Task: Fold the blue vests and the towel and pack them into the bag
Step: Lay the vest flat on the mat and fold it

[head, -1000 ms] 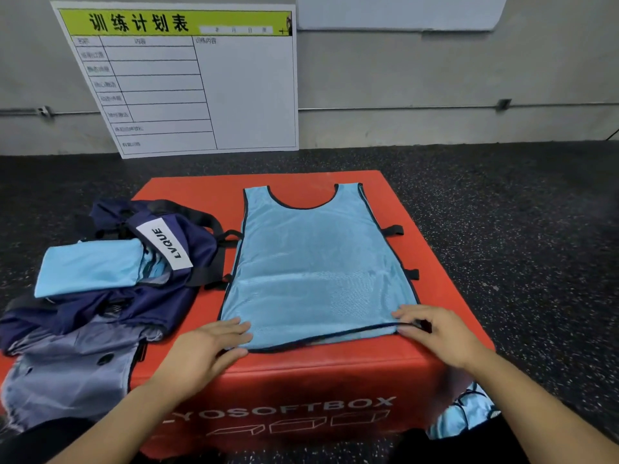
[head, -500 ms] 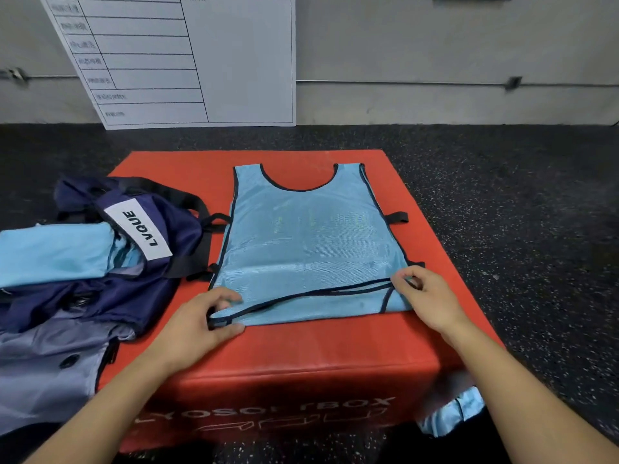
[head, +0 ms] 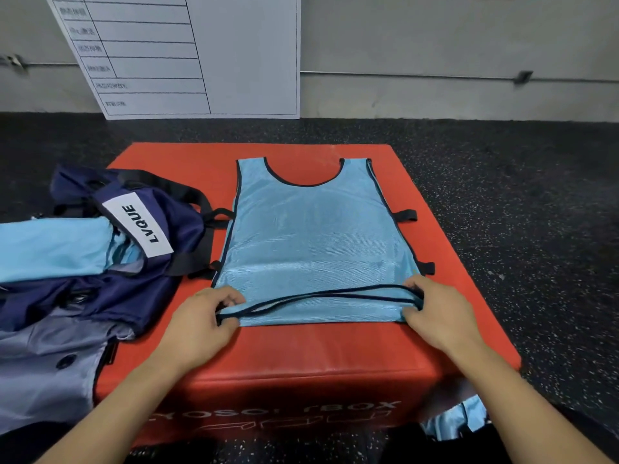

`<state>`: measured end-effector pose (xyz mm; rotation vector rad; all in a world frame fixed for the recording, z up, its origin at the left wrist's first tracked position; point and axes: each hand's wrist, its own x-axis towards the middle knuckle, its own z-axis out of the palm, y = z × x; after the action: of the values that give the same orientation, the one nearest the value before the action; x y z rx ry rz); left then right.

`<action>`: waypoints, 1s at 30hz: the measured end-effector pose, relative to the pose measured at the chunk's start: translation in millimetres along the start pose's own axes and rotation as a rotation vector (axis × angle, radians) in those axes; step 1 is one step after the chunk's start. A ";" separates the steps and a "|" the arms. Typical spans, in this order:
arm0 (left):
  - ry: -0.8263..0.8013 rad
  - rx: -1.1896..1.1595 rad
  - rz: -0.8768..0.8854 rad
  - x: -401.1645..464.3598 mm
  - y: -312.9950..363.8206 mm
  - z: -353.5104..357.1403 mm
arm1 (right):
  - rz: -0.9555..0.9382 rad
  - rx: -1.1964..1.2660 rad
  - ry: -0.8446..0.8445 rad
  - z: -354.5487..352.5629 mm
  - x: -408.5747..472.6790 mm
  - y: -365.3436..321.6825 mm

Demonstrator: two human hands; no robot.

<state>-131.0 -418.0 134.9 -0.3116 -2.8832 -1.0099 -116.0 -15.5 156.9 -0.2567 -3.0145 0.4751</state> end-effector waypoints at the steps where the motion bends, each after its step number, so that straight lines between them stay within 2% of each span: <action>1: 0.031 -0.017 0.005 1.4 0.7 -1.2 | 0.013 -0.010 0.018 -1.6 0.5 2.7; 4: 0.124 -0.066 -0.012 5.4 2.4 -7.2 | 0.025 -0.006 0.078 -4.2 1.7 11.2; 8: 0.199 -0.087 -0.024 3.3 -2.8 -12.1 | -0.086 -0.011 0.168 -3.2 -2.3 9.2; 12: 0.194 -0.110 -0.016 3.3 -0.5 -13.3 | -0.019 0.279 0.344 -9.7 4.5 13.8; 14: 0.121 -0.052 0.039 0.7 1.0 -9.7 | -0.029 0.523 0.305 -8.5 7.9 14.2; 17: 0.055 0.055 0.072 -2.6 -2.0 -5.4 | -0.049 0.751 0.129 -8.9 10.1 12.6; 19: 0.112 0.060 0.055 -2.9 -5.0 -8.6 | -0.091 0.741 -0.010 -9.1 7.6 17.0; 21: 0.174 0.007 0.020 -3.1 -6.3 -14.2 | -0.146 0.589 -0.064 -7.4 5.3 26.4; 23: 0.211 -0.062 -0.003 -3.4 -8.2 -18.6 | -0.195 0.474 -0.033 -9.5 0.9 30.6; 25: 0.202 -0.134 -0.001 -3.6 -10.3 -20.9 | -0.212 0.489 0.065 -16.8 -4.4 31.6; 27: 0.181 -0.217 0.027 -4.5 -9.4 -24.3 | -0.202 0.569 0.163 -25.5 -7.0 32.3; 30: 0.171 -0.376 0.036 -4.1 -4.7 -33.5 | -0.204 0.765 0.158 -31.7 -7.1 36.7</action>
<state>-128.0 -443.2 157.7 -0.2802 -2.5173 -1.4905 -100.1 27.2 175.1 0.0668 -2.4363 1.4243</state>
